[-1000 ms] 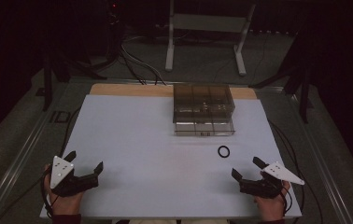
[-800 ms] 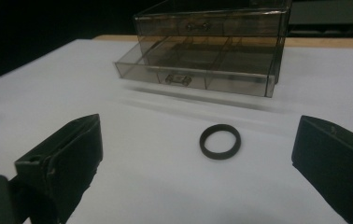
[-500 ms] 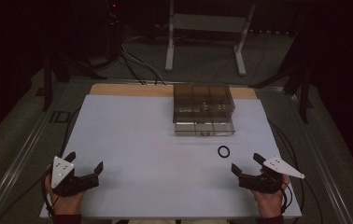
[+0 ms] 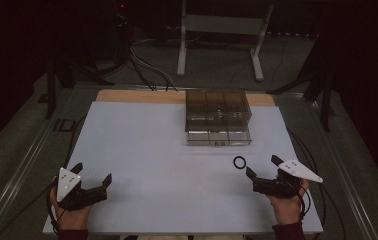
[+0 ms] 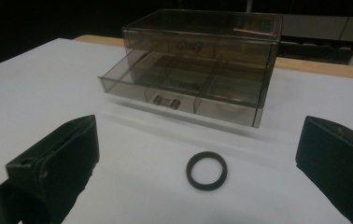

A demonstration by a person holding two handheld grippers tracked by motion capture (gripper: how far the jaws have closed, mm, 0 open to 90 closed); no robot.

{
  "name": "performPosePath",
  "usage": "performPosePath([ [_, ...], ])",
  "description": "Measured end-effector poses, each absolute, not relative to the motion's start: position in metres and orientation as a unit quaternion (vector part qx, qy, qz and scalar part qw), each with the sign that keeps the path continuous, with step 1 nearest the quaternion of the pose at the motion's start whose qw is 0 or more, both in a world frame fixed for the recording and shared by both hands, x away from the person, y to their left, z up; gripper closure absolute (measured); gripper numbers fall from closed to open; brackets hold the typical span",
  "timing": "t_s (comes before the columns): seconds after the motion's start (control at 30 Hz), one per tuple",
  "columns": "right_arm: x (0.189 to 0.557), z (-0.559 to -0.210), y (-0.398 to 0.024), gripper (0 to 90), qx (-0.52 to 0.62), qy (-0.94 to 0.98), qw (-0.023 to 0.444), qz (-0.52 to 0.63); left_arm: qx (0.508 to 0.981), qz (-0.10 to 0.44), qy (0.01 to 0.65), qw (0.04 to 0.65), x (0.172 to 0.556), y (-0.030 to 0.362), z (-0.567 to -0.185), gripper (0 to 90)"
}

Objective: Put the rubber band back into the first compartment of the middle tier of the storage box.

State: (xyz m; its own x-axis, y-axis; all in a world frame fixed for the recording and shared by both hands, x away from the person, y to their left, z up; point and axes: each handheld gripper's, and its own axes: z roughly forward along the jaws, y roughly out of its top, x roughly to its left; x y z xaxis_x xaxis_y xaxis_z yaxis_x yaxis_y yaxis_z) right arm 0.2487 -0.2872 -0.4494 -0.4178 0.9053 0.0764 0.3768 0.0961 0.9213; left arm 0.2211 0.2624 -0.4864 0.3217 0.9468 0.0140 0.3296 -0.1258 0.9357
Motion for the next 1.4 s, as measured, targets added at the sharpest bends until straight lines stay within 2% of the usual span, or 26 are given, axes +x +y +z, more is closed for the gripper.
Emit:
performPosePath([
  [0.7,0.284,-0.442,-0.275,0.0,0.470,0.687,0.259,0.489,0.662,0.326,0.485,0.469,0.222,0.265,-0.489,0.3],
  [1.4,0.317,-0.437,-0.270,0.6,0.477,0.696,0.272,0.463,0.665,0.325,0.485,0.466,0.223,0.264,-0.490,0.3],
])
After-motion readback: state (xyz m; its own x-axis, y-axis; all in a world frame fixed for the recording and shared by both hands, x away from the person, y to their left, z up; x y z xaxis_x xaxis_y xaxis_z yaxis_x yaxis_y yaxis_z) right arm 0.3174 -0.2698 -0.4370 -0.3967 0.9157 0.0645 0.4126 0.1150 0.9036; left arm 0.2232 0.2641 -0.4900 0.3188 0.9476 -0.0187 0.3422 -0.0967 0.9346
